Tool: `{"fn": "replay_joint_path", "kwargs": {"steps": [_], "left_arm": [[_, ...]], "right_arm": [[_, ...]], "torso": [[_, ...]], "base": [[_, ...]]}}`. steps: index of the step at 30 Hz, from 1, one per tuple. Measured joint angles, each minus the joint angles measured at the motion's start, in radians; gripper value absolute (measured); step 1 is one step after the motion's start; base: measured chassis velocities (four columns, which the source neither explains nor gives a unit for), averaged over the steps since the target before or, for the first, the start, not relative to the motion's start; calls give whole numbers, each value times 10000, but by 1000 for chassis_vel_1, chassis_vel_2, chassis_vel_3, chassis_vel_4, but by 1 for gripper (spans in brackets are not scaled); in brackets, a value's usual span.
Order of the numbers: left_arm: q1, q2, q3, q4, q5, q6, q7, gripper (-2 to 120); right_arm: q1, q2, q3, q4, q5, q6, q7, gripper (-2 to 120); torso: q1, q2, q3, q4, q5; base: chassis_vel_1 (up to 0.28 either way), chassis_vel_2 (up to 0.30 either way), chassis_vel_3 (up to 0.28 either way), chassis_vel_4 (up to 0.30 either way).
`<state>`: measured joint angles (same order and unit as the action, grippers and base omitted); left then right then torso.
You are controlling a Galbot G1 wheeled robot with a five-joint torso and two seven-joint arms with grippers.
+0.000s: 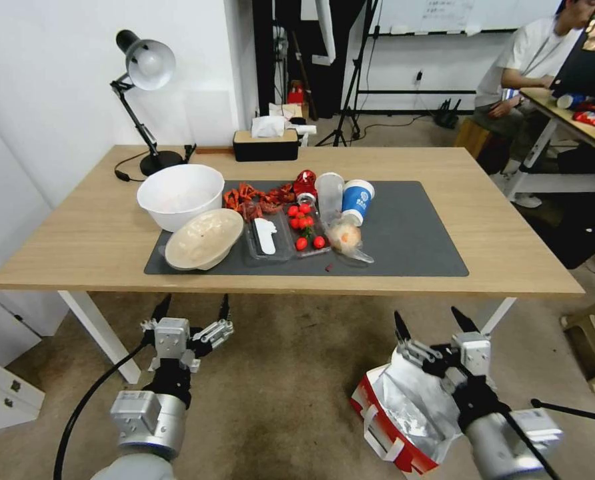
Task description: Pick up the food delivery bag from the floor and place it on the table.
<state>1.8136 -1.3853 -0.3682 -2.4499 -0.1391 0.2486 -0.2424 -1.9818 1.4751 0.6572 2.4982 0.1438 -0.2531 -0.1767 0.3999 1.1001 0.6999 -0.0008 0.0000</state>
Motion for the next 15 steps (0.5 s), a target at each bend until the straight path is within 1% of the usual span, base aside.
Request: {"fn": "replay_joint_path", "kwargs": {"steps": [1,2,3,4,5,6,10,11,13,14,15], "left_arm": [[28,218,362,-297,-268,478,-474,100],[41,315,517,-406,-382,688,-670,100],[41,315,517,-406,-382,688,-670,100],[70,553,886,-513,-674,1210,-1176,100],[395,711,1327,-553,-693,836,-1793,100],[395,711,1327,-553,-693,836,-1793,100],[553,684,1386,-553,-618,104,-1869,100],[553,684,1386,-553,-618,104,-1869,100],[583,685,1364,-552,-672,-402,-1862,100],[583,685,1364,-552,-672,-402,-1862,100],[608,689,1355,-512,-725,-749,-1850,100]], "right_arm": [[46,-89,187,22,385,41,-147,100],[76,-123,241,25,481,79,-198,100],[76,-123,241,25,481,79,-198,100],[189,-197,364,-52,619,203,-295,100],[403,-333,534,-443,894,542,-480,100],[403,-333,534,-443,894,542,-480,100],[528,-443,579,-777,979,783,-521,100],[528,-443,579,-777,979,783,-521,100],[538,-434,574,-826,932,840,-513,100],[538,-434,574,-826,932,840,-513,100],[539,-422,565,-851,868,882,-510,100]], "torso": [[0,0,-1,10,0],[1,0,0,9,3],[1,0,0,9,3],[1,0,-1,10,-1],[1,-1,0,10,4],[1,-1,0,10,4],[1,-1,0,8,-1],[1,-1,0,8,-1],[1,-1,0,8,0],[1,-1,0,8,0],[1,0,0,8,0]], "base": [[0,0,0,0],[0,0,0,0],[0,0,0,0],[0,0,0,0],[0,0,0,0],[0,0,0,0],[0,0,0,0],[0,0,0,0],[0,0,0,0],[0,0,0,0],[0,0,0,0]]}}
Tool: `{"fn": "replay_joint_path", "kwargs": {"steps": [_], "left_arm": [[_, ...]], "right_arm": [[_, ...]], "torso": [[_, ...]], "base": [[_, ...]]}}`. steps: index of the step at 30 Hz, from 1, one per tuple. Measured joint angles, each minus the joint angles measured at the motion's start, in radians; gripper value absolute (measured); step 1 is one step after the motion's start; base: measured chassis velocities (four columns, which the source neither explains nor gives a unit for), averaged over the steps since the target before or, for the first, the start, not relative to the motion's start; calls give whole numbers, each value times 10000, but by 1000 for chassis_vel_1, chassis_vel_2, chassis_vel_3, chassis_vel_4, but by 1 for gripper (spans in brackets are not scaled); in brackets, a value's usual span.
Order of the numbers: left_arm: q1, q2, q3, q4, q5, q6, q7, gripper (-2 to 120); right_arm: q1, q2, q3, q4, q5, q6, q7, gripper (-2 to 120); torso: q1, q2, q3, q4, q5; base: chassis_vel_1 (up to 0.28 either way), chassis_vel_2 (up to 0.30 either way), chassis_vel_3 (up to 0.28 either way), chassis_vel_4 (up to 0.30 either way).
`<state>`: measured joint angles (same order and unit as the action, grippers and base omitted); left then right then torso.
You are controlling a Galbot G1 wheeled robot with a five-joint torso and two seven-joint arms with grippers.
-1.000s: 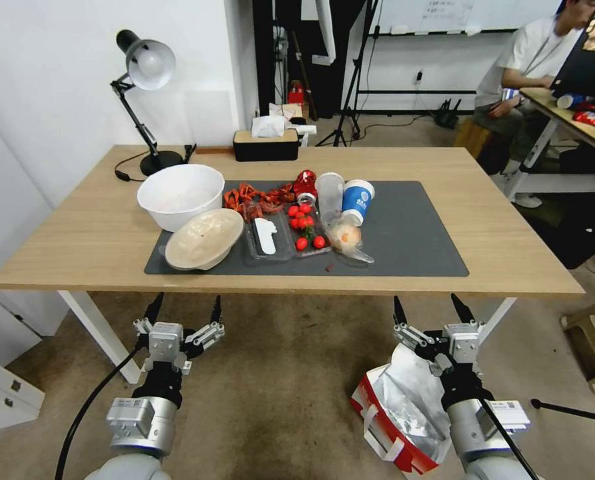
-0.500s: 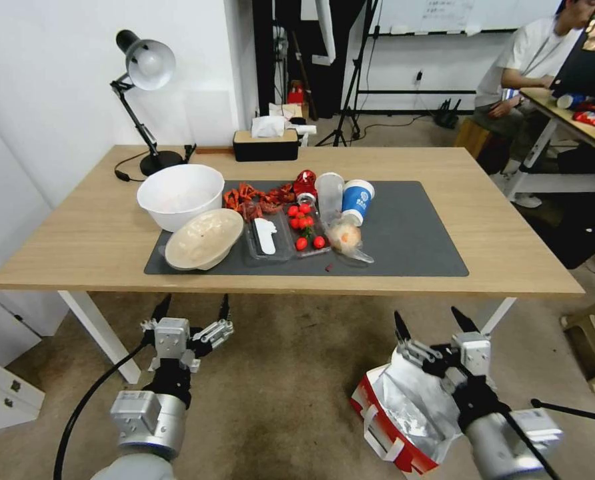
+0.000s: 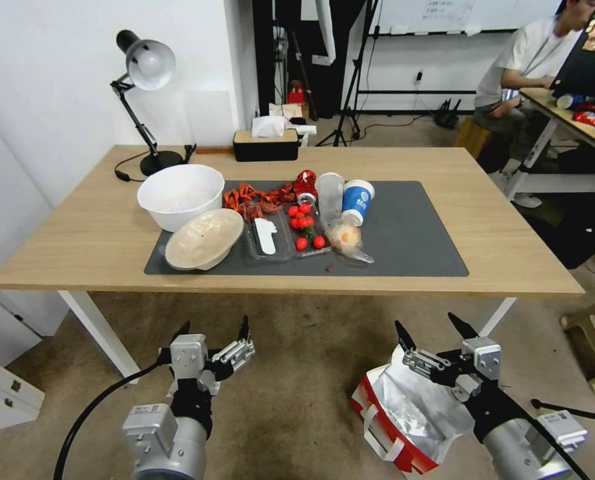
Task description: Pick up the food delivery bag from the floor and place it on the table.
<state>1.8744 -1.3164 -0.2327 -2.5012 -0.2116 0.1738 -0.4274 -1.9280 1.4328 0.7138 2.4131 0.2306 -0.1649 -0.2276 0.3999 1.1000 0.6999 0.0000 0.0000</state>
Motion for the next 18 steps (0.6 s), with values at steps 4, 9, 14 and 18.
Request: {"fn": "replay_joint_path", "kwargs": {"steps": [4,9,14,18], "left_arm": [[48,6,-6,180,-192,-576,56,100],[73,-2,18,355,-405,-956,38,100],[85,3,14,371,-410,-997,12,100],[113,17,3,285,-467,-848,5,100]], "right_arm": [[-35,34,-48,-77,-190,192,7,100],[-82,81,-100,-136,-347,314,12,100],[-99,102,-129,-159,-402,367,15,100],[-103,130,-185,-179,-473,447,29,100]], "torso": [[0,0,0,0,0],[0,0,0,0,-1],[0,0,0,0,-1],[-6,-17,-9,-1,-1]], "base": [[0,0,0,0],[0,0,0,0],[0,0,0,0],[0,0,0,0]]}}
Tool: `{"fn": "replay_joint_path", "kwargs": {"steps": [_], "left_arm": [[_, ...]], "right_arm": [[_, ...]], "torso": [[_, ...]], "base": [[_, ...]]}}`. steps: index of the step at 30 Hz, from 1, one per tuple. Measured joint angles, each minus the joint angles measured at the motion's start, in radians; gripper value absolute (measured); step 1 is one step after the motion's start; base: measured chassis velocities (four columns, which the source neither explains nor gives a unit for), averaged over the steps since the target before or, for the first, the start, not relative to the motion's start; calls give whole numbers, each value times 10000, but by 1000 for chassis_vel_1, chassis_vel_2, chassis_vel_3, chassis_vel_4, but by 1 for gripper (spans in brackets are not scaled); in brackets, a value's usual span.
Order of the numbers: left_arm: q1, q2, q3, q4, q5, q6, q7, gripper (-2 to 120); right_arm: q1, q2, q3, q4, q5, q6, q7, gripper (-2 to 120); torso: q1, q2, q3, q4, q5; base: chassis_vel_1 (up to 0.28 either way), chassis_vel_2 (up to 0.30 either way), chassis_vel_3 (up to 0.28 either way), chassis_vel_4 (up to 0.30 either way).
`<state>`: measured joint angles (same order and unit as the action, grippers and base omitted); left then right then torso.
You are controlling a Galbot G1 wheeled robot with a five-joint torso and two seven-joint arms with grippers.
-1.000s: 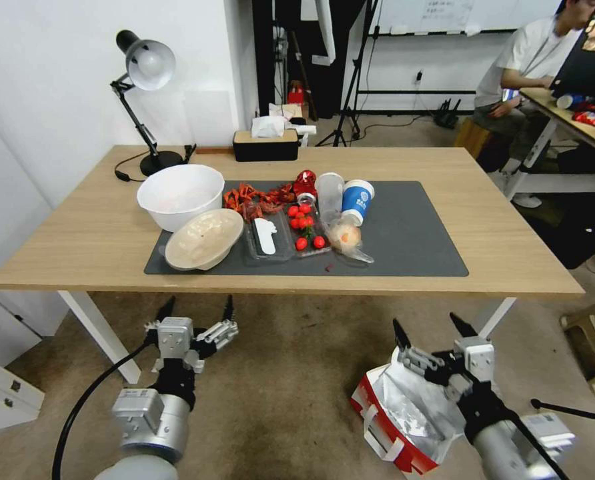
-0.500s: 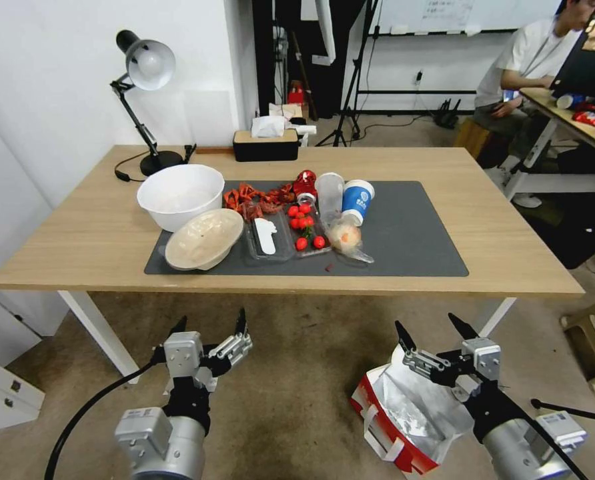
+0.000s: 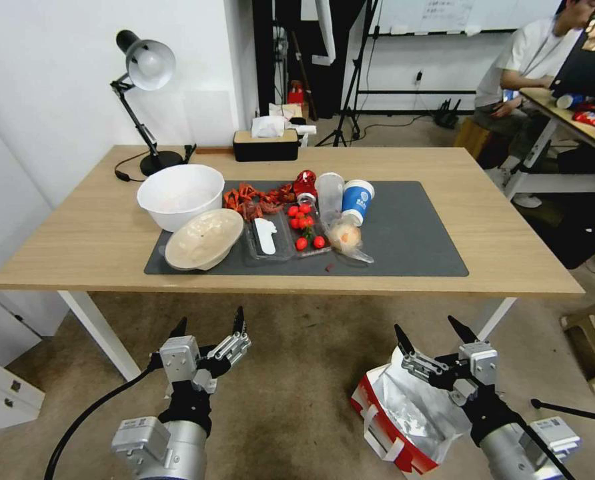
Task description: Pick up the food delivery bag from the floor and place it on the table.
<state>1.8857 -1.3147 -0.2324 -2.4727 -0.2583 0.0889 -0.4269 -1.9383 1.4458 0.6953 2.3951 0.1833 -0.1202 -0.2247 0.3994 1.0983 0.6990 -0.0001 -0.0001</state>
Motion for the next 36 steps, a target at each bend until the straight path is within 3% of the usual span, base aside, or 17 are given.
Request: {"fn": "replay_joint_path", "kwargs": {"steps": [6,36], "left_arm": [[118,-16,13,-185,-124,274,203,100],[301,58,-132,3,505,-69,223,100]], "right_arm": [[-8,47,-74,-67,-53,186,4,100],[131,-588,100,-296,1113,-161,-202,100]], "torso": [[-124,-273,-152,0,1],[-790,-1795,-1005,0,1]], "base": [[0,0,0,0],[0,0,0,0]]}}
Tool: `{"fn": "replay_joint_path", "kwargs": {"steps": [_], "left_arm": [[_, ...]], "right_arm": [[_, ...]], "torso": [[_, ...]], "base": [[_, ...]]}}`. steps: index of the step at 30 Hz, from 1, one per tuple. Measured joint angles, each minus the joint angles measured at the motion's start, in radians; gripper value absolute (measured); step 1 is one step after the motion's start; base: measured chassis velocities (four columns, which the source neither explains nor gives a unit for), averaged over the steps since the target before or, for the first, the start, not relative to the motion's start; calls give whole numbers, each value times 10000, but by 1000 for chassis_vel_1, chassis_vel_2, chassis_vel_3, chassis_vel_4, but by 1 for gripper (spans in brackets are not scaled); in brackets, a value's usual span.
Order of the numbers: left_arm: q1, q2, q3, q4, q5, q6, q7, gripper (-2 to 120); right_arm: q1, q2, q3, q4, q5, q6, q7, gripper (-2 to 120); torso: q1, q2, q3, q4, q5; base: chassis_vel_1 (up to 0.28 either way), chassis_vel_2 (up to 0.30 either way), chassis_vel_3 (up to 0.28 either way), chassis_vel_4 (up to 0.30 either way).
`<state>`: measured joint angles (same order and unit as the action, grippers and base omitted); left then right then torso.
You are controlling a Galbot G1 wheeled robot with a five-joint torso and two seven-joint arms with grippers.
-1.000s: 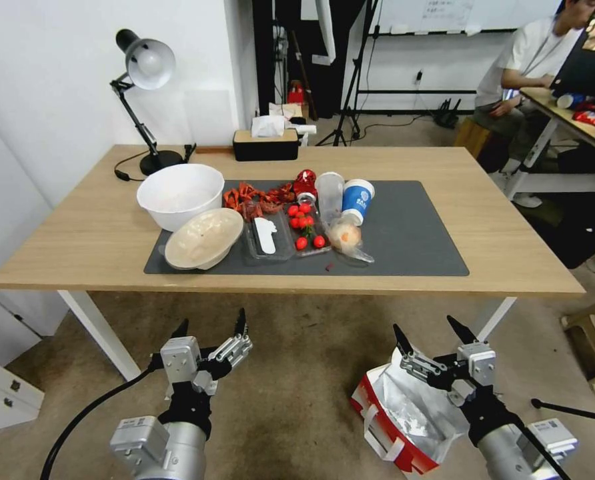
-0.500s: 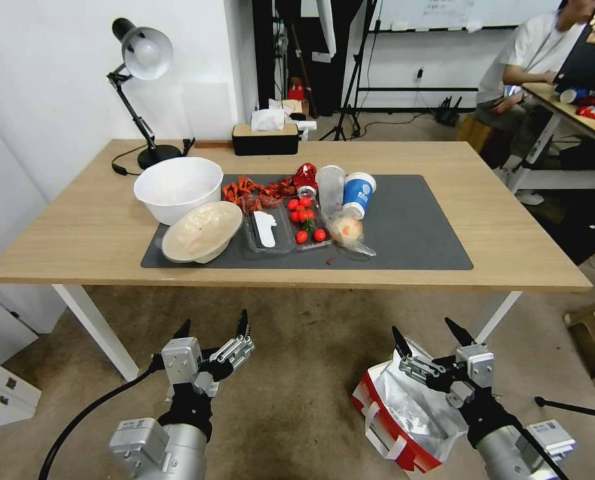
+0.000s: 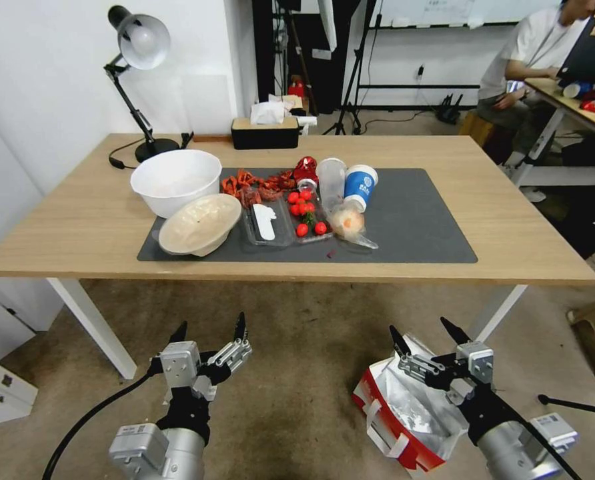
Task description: Pick up the food delivery bag from the floor and place it on the table.
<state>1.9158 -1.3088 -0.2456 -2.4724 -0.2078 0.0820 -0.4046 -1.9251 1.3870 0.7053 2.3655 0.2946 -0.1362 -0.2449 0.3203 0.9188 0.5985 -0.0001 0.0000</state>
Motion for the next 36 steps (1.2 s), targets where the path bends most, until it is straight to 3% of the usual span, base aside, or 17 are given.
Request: {"fn": "replay_joint_path", "kwargs": {"steps": [16,29,36], "left_arm": [[93,498,-393,384,391,-583,14,100],[141,1378,-1107,712,-96,-737,128,100],[15,1370,-1040,809,-153,-699,207,100]], "right_arm": [[-169,-269,11,-199,117,210,-139,100],[-215,-327,-24,-330,125,494,-188,100],[-150,-359,-24,-354,177,484,-184,100]], "torso": [[-304,-727,-423,0,-1],[-568,-1347,-782,0,-1],[-710,-1694,-984,0,0]], "base": [[0,0,0,0],[0,0,0,0],[0,0,0,0]]}}
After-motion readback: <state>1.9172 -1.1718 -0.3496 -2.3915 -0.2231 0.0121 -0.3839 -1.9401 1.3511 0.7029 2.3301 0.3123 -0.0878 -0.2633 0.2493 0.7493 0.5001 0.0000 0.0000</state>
